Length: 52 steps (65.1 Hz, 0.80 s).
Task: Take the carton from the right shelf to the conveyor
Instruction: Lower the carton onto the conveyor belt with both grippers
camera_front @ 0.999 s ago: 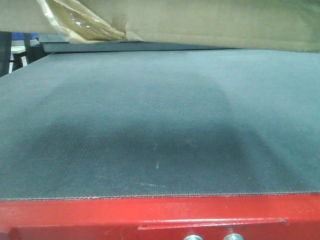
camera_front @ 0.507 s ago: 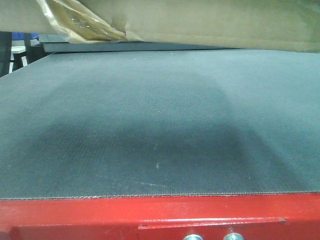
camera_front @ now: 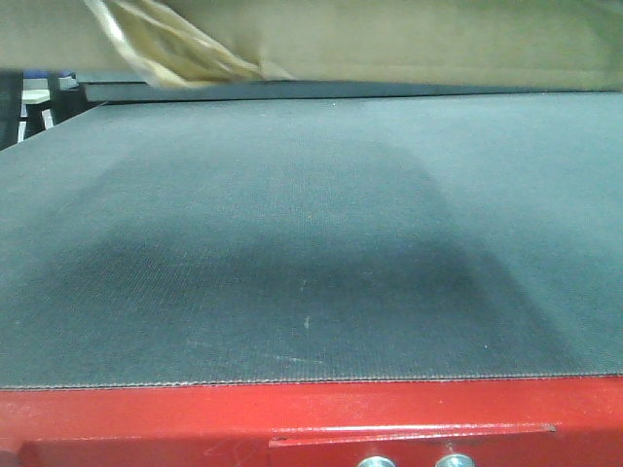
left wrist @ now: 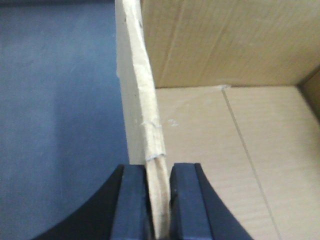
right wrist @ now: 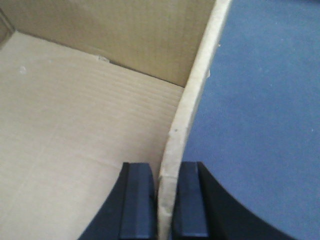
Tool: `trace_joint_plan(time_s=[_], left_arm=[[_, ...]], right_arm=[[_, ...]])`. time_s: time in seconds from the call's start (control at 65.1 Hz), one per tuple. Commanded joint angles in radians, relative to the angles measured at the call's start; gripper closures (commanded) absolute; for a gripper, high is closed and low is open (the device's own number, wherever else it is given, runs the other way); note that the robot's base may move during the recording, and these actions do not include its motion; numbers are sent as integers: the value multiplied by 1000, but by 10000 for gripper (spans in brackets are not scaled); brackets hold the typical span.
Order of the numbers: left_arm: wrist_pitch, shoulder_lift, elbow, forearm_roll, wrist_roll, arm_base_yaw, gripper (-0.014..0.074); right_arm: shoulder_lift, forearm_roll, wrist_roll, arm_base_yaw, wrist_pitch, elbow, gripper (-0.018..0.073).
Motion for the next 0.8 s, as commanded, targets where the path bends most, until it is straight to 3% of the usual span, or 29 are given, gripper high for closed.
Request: trace_joint_plan(time_s=[0.0, 0.323, 0.553, 0.661, 0.737, 0.784], left_arm=[[-53, 17, 26, 17, -10, 21, 606], [-233, 127, 162, 17, -40, 74, 606], [-245, 215, 163, 17, -40, 84, 588], [-230, 230, 163, 17, -40, 84, 437], [-230, 228, 163, 17, -40, 84, 244], [-230, 228, 162, 17, -40, 84, 119]], right_arm=[[49, -29, -25, -11, -53, -35, 627], [316, -2, -25, -96, -176, -57, 627], [438, -1, -25, -117, -200, -57, 627], [447, -1, -25, -117, -198, -57, 569], [445, -1, -25, -117, -202, -57, 393], [443, -1, -25, -117, -202, -57, 236]])
